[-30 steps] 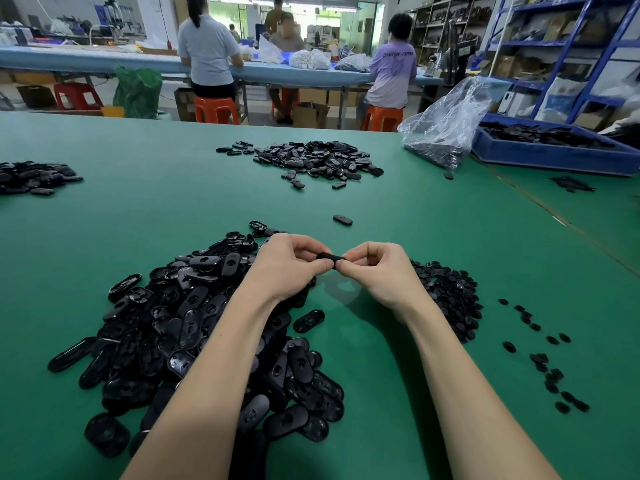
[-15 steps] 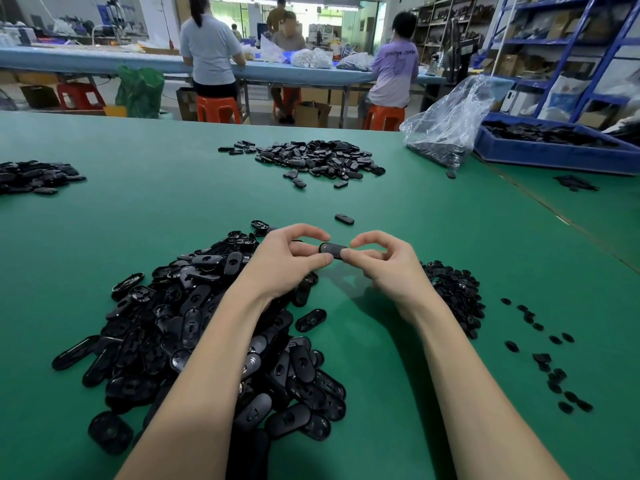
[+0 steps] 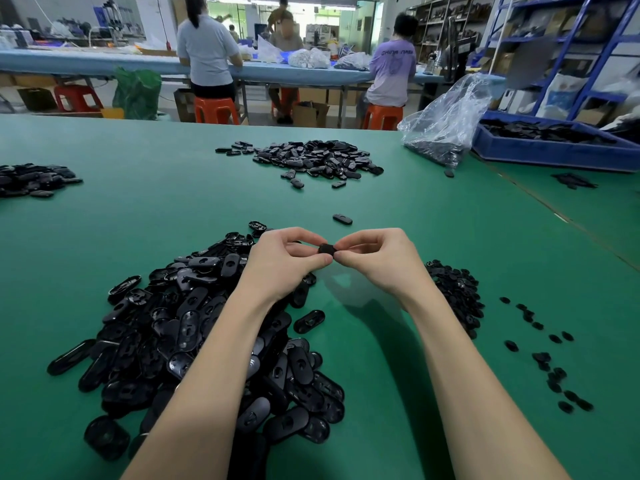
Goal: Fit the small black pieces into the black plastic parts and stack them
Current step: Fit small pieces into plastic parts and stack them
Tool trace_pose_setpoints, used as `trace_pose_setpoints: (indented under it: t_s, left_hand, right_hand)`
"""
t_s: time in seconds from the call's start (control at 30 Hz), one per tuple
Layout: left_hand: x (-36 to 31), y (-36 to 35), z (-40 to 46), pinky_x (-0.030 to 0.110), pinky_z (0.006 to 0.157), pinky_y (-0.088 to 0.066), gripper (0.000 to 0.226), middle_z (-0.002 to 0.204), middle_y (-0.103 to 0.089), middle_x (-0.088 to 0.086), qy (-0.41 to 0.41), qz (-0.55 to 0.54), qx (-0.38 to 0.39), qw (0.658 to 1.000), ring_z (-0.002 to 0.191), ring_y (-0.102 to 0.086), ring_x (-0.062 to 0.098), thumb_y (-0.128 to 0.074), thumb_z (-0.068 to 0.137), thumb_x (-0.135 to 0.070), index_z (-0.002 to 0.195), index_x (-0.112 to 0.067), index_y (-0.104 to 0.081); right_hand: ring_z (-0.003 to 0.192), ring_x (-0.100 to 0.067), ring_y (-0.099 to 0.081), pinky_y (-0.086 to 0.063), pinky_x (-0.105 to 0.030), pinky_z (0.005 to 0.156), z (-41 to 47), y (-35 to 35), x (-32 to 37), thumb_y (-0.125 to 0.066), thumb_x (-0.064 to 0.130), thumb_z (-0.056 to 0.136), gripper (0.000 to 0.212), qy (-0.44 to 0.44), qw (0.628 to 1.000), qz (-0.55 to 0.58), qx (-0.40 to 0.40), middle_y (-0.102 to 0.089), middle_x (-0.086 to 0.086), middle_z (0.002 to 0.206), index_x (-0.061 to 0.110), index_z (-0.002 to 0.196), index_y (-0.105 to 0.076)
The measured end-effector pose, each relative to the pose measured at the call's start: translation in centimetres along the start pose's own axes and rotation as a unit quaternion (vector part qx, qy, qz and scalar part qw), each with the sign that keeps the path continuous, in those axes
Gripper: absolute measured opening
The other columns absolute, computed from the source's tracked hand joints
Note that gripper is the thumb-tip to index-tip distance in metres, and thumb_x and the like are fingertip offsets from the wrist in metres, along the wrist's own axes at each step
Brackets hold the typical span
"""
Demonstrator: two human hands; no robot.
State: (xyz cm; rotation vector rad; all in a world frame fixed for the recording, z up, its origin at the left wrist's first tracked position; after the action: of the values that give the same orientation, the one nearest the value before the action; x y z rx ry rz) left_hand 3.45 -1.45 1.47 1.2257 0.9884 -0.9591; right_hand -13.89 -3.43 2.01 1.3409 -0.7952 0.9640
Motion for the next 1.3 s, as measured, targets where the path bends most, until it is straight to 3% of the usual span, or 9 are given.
trace_pose_setpoints:
  t_s: [0.2,0.37,0.53,0.8,0.93,1.1,1.2,1.3]
  left_hand:
    - [-0.18,0.01,-0.21,0.025,0.077,-0.051,0.019,0.077,-0.077,-0.007,-0.004,0.017,0.001,1.0,0.076,-0.072,0.006,-0.085,0.077,-0.017,0.09,-0.026,-0.076]
    - [-0.23,0.0,-0.14,0.025,0.076,-0.049,0.019,0.078,-0.077,-0.006,0.002,0.008,0.006,1.0,0.077,-0.072,0.007,-0.085,0.077,-0.017,0.092,-0.027,-0.078]
    - [-0.23,-0.01,-0.15,0.03,0.086,-0.054,0.02,0.08,-0.078,-0.006,-0.004,0.009,0.013,1.0,0.083,-0.074,0.01,-0.085,0.077,-0.017,0.092,-0.027,-0.078]
    - [-0.16,-0.02,-0.09,0.033,0.088,-0.054,0.019,0.081,-0.078,-0.005,-0.01,0.012,0.033,0.999,0.081,-0.073,0.01,-0.084,0.077,-0.017,0.091,-0.029,-0.077]
    - [-0.27,-0.06,-0.1,0.026,0.079,-0.052,0.019,0.081,-0.078,-0.003,-0.013,-0.001,0.035,0.999,0.076,-0.072,0.007,-0.083,0.079,-0.012,0.092,-0.024,-0.076]
    - [-0.45,0.16,-0.2,0.007,0.062,-0.043,0.019,0.064,-0.072,-0.01,-0.024,-0.02,0.045,0.999,0.062,-0.064,-0.003,-0.078,0.082,-0.003,0.09,-0.019,-0.074]
    - [-0.64,0.23,-0.13,0.008,0.062,-0.043,0.017,0.058,-0.067,-0.012,-0.027,0.003,0.056,0.998,0.061,-0.061,-0.002,-0.076,0.084,-0.003,0.09,-0.019,-0.073]
    - [-0.88,-0.09,0.17,0.014,0.06,-0.042,0.012,0.058,-0.064,-0.016,-0.034,0.066,0.021,0.997,0.056,-0.055,0.0,-0.074,0.085,-0.012,0.087,-0.024,-0.075]
  right_hand:
    - [0.055,0.006,-0.058,-0.038,-0.009,0.05,0.07,-0.05,-0.11,-0.083,0.025,0.081,0.008,-0.042,0.999,0.025,0.003,-0.07,0.014,0.064,0.024,0.075,-0.078]
    - [0.041,0.008,-0.048,-0.029,-0.005,0.039,-0.19,0.8,-0.36,-0.081,0.02,0.083,0.005,-0.073,0.994,0.08,0.018,-0.054,0.021,0.044,0.016,0.085,-0.079]
    - [0.042,0.012,-0.05,-0.03,-0.003,0.04,-0.12,0.54,-0.34,-0.082,0.017,0.083,0.004,-0.072,0.994,0.078,0.021,-0.056,0.022,0.045,0.015,0.085,-0.079]
    - [0.044,0.013,-0.052,-0.032,-0.003,0.041,0.0,0.53,-0.32,-0.083,0.019,0.082,0.004,-0.065,0.995,0.074,0.022,-0.06,0.021,0.048,0.017,0.082,-0.079]
    - [0.041,0.008,-0.05,-0.031,-0.005,0.04,0.12,0.32,-0.03,-0.084,0.023,0.08,0.008,-0.064,0.996,0.054,0.012,-0.06,0.018,0.048,0.021,0.076,-0.078]
    - [0.053,0.002,-0.057,-0.038,-0.012,0.047,0.41,0.6,0.21,-0.09,0.033,0.072,0.018,-0.068,0.997,0.019,-0.011,-0.072,0.011,0.068,0.03,0.083,-0.077]
    - [0.048,0.005,-0.055,-0.036,-0.009,0.045,0.39,0.82,-0.14,-0.092,0.032,0.071,0.019,-0.073,0.996,0.043,0.026,-0.071,0.013,0.067,0.025,0.081,-0.078]
    - [0.05,0.004,-0.056,-0.037,-0.008,0.046,0.31,0.67,-0.34,-0.094,0.035,0.067,0.022,-0.056,0.998,0.036,0.014,-0.066,0.015,0.058,0.023,0.074,-0.078]
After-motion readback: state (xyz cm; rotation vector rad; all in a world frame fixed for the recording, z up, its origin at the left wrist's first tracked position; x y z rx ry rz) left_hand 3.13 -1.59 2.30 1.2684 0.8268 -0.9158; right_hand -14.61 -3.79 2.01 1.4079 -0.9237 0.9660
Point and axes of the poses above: each hand's wrist, its own z-axis towards the middle knuckle, its own y-axis out of the back of the hand, x = y × z, the point moved 1 cm from there along z, towards the middle knuckle
